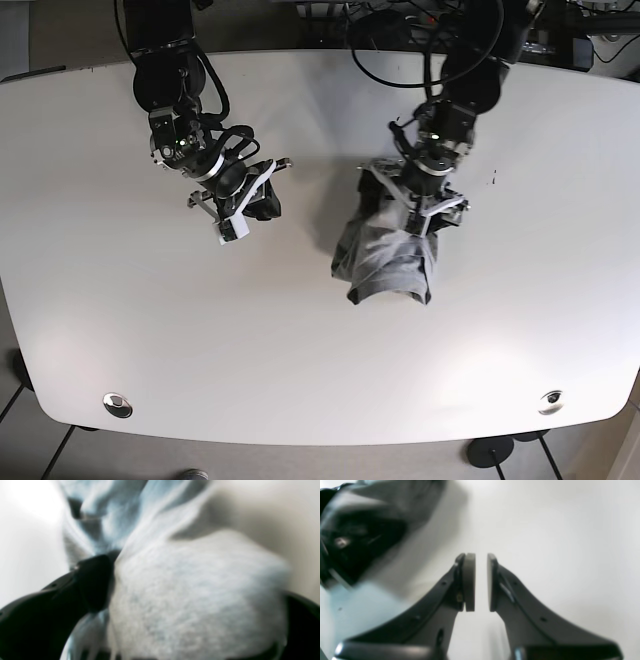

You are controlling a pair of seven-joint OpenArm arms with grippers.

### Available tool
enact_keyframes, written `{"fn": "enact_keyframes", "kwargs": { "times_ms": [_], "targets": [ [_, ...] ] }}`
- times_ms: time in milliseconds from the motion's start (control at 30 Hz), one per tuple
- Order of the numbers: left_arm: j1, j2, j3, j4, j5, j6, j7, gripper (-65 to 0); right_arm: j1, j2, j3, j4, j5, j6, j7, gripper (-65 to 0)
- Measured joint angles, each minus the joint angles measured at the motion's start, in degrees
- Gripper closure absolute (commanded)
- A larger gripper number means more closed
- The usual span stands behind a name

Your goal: Fold the T-shirt properly

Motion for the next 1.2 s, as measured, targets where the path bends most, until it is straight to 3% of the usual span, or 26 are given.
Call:
{"fn": "enact_keyframes", "kwargs": {
  "times_ms": [167,433,600,767,833,967,1133,1200],
  "targets": [
    [-0.2,-9.49,-12.74,-4.31,-0.59,-11.45,0.94,-57.2,-0.17,-1.25,0.22,1.09,0.02,0.04,-0.02,-7.3],
    [-0.63,-24.02,-26.47,-20.74,0.13,-22.27,0.42,-57.2,-1.46,-1.11,0.42,3.43,-0.02,0.0,0.0,-7.3],
    [-0.35,-31.17,-29.27,-37.18,0.59,-25.97,-11.13,-57.2,-2.75,-1.14,0.42,5.4,0.0,0.02,0.0,-7.3],
    [0.61,-35.78,-32.24,-47.65,1.38,-27.93,-15.78,-57.2,-3.85,-0.87,0.42,7.37,0.0,0.0,0.0,-7.3],
    [1.4,-36.39,-32.85,-47.67,1.31,-28.13,-16.9,-57.2,-3.82,-0.81,0.42,8.0,0.0,0.0,0.02,-7.3],
    [4.55,-36.2,-37.2,-44.81,-2.91,-33.51,-18.8,-57.2,-4.61,-1.11,0.35,8.59,-0.02,0.0,-0.02,-7.3],
    [6.34,-35.47,-37.35,-28.37,-6.78,-34.95,-11.43,-57.2,-4.59,-0.96,0.33,10.19,0.0,-0.04,0.17,-7.3],
    [6.34,-33.53,-37.51,-22.71,-6.19,-34.45,-9.81,-57.2,-4.63,-0.63,0.33,10.16,-0.04,-0.07,-0.07,-7.3]
  ]
}}
